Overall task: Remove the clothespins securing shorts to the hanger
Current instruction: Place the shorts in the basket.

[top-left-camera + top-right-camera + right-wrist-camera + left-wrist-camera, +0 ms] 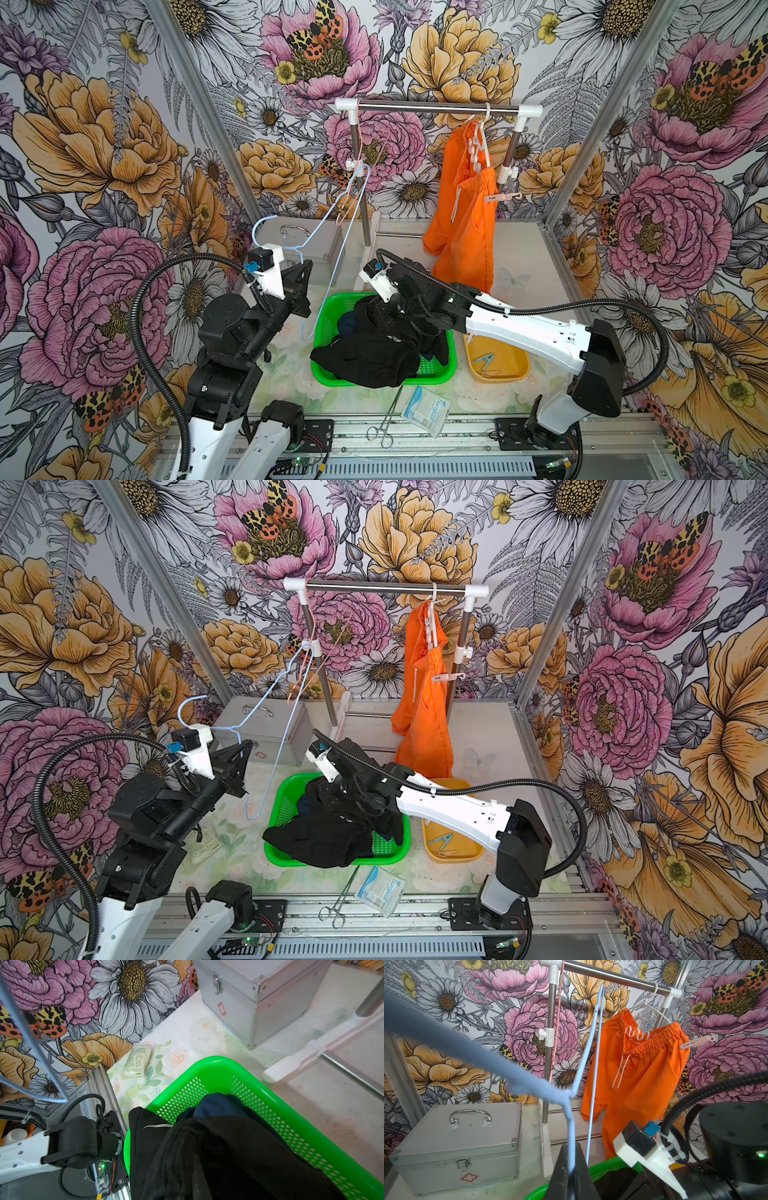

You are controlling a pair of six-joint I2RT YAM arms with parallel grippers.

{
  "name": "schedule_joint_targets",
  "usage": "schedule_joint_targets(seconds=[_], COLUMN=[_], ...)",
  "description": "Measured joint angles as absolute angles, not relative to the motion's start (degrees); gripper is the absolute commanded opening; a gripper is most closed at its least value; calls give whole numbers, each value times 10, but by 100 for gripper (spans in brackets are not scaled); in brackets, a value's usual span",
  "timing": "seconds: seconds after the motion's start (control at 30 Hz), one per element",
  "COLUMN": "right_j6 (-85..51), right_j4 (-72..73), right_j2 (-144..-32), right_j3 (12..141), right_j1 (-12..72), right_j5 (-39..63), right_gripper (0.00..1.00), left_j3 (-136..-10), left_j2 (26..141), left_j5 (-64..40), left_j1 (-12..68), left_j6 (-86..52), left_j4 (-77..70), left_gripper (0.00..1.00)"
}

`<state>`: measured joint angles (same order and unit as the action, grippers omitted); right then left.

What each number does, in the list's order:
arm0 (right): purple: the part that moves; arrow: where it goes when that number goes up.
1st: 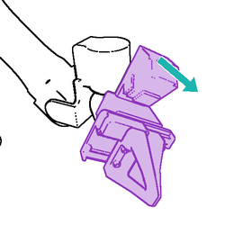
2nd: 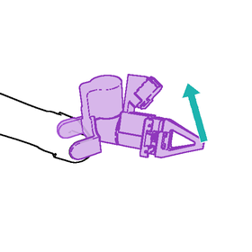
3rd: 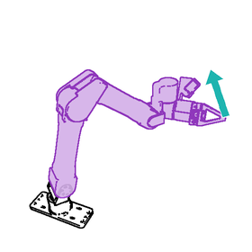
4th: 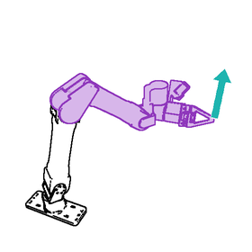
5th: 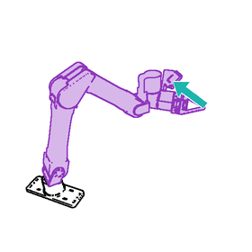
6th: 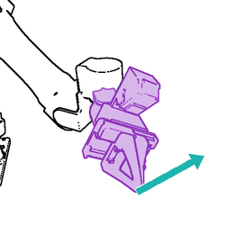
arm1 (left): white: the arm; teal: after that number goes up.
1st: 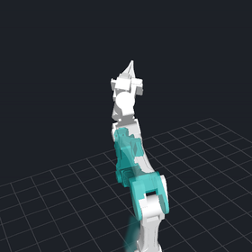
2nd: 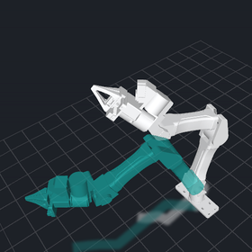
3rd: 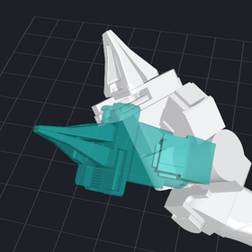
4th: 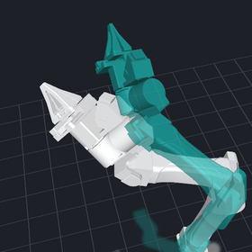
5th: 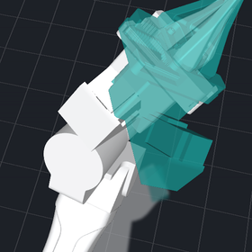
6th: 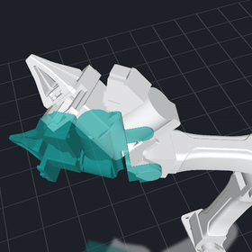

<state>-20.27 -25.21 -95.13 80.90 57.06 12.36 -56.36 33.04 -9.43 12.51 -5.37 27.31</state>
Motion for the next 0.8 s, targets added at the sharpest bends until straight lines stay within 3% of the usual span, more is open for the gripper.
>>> schedule_joint_targets(seconds=[0.4, 0.67, 0.8], right_j6=[-202, -205, -205], right_j4=[-222, -207, -205], right_j2=[-1104, -1146, -1143], right_j3=[837, 839, 838], right_j1=[565, 535, 512], right_j5=[132, 133, 132], right_gripper=[0, 0, 11], left_j3=[-564, -564, -568], left_j2=[333, 333, 337], left_j5=[-94, -94, -94], left_j1=[125, 125, 125], left_j6=[-54, -48, -40], left_j4=[277, 281, 296], left_gripper=[0, 0, 0])
